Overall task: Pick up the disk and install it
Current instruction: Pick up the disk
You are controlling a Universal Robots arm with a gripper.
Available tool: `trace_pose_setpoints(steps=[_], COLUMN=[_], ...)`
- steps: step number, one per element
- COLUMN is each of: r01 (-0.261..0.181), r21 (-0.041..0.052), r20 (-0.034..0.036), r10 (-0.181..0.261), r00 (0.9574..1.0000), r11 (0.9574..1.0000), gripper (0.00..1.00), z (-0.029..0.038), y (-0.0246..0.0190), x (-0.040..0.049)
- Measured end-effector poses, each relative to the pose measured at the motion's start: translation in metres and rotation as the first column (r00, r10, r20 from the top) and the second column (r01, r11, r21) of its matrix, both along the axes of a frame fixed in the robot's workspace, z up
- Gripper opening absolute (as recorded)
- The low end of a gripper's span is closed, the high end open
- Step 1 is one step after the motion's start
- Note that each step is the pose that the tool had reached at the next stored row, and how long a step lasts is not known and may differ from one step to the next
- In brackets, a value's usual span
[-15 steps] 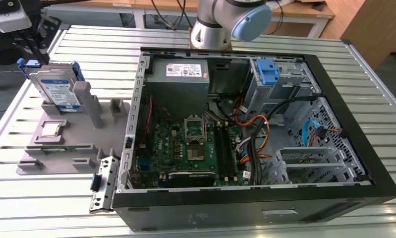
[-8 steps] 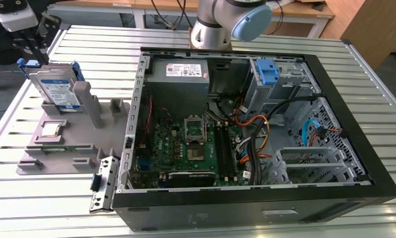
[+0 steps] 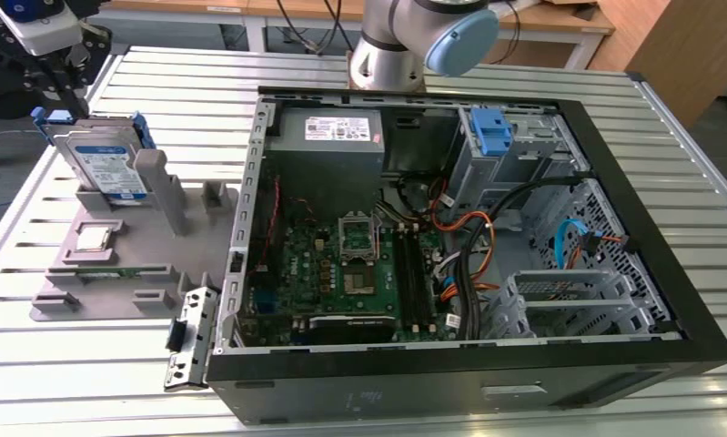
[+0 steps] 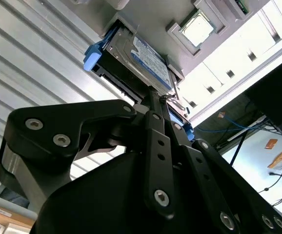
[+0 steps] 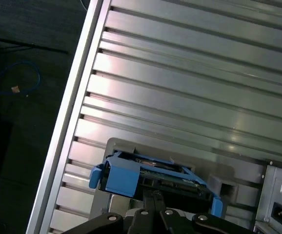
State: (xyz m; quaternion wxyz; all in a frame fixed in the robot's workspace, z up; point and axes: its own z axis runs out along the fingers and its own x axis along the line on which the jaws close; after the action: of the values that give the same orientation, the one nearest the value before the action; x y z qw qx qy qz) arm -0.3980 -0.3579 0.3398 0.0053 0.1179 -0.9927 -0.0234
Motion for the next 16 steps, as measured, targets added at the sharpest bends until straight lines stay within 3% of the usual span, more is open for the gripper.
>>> trace_pose_setpoints(steps=[6, 9, 13, 16], r01=[-0.005, -0.050, -0.122, -0.176], r21=[0.0000, 0.0000, 0.0000, 0.0001], r20=[-0.0001, 0.0000, -0.0001, 0.0000], r10=[0.005, 0.050, 0.122, 0.176], r00=[1.0000, 0.9988, 0.9925, 0.9843], r11=[1.0000, 0.9988, 0.9925, 0.9843], gripper=[0.10, 0.10, 0.10, 0.10], z=[0.0000, -0.0001, -0.0001, -0.0003], y=[0.0000, 0.0000, 0.0000, 0.0000], x=[0.0000, 0.0000, 0.0000, 0.0000])
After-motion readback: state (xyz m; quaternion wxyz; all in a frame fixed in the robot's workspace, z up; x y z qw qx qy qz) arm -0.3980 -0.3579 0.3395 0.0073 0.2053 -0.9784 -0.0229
